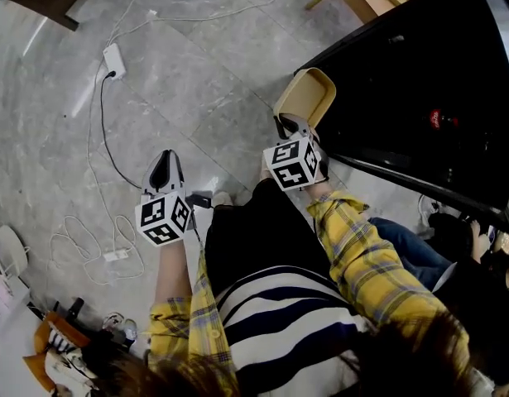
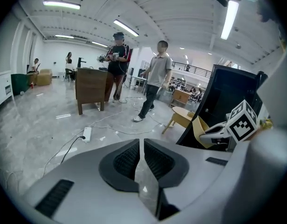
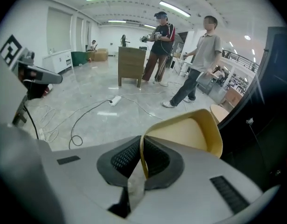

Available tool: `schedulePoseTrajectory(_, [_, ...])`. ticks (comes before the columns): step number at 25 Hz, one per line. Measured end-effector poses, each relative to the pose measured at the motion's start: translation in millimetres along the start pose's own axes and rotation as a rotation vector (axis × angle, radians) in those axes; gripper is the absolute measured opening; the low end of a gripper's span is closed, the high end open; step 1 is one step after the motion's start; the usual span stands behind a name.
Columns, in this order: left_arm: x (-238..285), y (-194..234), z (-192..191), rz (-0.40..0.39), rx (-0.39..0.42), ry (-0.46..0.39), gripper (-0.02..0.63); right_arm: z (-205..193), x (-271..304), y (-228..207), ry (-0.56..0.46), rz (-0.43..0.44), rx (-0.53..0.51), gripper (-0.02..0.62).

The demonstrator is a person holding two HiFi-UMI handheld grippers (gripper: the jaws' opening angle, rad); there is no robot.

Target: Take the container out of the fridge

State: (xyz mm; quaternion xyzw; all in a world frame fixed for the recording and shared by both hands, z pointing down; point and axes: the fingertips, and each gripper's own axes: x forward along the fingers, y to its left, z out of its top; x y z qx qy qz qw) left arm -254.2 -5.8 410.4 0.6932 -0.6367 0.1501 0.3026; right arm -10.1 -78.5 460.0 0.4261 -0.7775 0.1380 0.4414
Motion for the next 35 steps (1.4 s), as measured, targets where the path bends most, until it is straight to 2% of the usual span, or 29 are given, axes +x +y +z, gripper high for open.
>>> schedulePoseTrajectory(6, [-30,19,12,0.022,0.002,-0.032,0.04,23,-39,26,-0.052,0.042,0.037,0.037])
schedulePoseTrajectory(16, [-78,35,12,0.004,0.0,-0.045,0.04,44,-85,52,-0.109,0.049,0.04,0.037])
schedulePoseTrajectory(24, [-111,42,13,-0.005,-0.008,-0.074,0.04,53,-109,80,-0.151,0.072,0.029,0.037])
schedulePoseTrajectory(35, [-146,69,15,0.019,-0.011,-0.08,0.04,84,-128,119,-0.197,0.107,-0.003,0.037])
